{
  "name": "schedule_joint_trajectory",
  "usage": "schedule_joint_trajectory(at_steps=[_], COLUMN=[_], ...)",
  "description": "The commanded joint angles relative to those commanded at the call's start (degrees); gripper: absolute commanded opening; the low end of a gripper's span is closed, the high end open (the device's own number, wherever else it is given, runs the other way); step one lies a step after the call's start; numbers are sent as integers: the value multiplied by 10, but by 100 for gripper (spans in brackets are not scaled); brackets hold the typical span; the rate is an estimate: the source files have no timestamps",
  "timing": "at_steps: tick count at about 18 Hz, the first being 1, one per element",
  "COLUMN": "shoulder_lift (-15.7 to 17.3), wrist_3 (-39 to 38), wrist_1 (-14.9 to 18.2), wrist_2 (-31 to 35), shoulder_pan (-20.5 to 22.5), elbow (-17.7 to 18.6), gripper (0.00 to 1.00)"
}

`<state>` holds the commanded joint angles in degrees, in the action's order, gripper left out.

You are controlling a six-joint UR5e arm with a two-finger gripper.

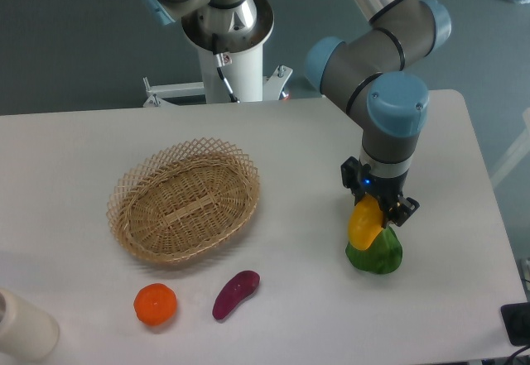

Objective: Place the mango on the table

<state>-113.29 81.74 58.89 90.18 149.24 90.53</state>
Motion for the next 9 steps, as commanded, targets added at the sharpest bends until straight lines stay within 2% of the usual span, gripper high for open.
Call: schedule_joint_trajectory(at_steps=[9], shoulder_lift=[2], wrist_3=[0], wrist_1=[0], wrist_2=[1], shoulder_pan=[0], elbow=[-3], gripper=[39])
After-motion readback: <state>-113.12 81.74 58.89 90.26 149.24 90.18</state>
